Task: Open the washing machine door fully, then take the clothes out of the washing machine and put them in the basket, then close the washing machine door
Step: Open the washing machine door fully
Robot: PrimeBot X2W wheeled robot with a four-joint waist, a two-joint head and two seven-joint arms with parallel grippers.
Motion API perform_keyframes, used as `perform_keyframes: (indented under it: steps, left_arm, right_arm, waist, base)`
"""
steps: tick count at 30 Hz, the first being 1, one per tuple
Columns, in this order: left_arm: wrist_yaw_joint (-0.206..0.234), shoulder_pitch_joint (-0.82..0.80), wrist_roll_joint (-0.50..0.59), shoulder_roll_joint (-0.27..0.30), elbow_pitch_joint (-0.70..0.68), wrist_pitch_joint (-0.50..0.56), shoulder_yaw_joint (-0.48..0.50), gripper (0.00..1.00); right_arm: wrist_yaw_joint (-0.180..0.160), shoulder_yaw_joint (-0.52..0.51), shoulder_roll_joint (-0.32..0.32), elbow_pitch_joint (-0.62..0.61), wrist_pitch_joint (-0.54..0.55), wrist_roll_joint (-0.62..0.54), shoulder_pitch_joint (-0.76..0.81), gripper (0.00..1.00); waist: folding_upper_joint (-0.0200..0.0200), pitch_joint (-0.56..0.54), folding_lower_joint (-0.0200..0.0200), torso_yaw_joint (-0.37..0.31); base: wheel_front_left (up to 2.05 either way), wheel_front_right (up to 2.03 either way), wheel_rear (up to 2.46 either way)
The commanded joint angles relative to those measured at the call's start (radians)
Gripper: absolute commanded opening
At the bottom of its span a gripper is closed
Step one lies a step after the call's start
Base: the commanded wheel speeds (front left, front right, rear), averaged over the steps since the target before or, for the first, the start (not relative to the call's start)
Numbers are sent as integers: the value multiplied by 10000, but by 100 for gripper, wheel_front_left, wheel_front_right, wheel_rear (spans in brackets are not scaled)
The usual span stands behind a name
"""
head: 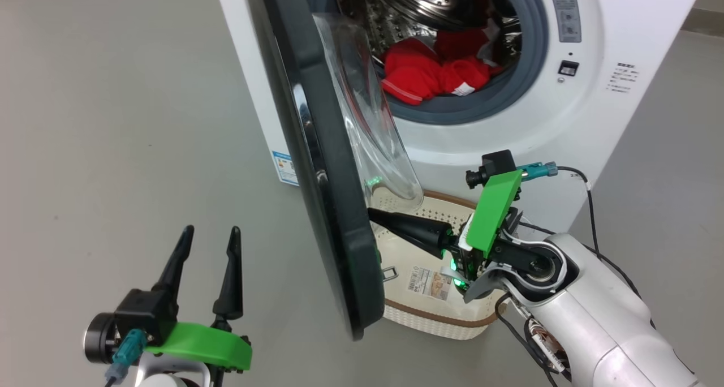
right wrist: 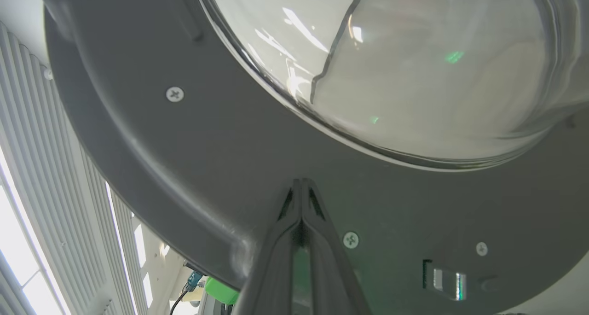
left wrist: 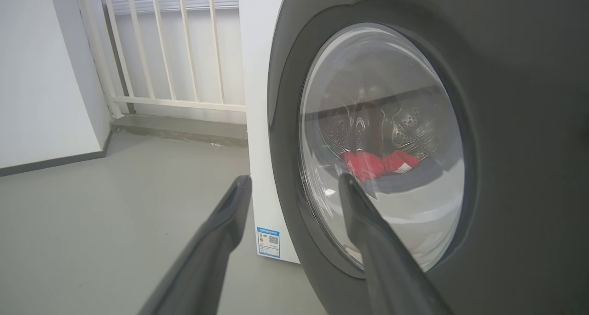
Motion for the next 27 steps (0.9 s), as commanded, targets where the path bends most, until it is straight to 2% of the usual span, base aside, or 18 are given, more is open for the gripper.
perform_keyframes:
  steps: [1,19,27]
  left_arm:
    - [74,-73,-32,185,-240,-76,287,100]
    - [101,92,-165,218,-247,-76,63,100]
    - [127,203,-206,262,-283,-76,114,100]
  right_arm:
    - [77,140,250,-261,19,102,40,0]
    - [77,650,250,-270,-194,357,141,0]
    - [77,948,250,-64,-505,28,173,0]
  waist:
    - [-1,-32,0,139]
    - [-1,-174,0,915]
    - [-1,-222,0,804]
  base:
    - [0,0,0]
    - [0,0,0]
    - [0,0,0]
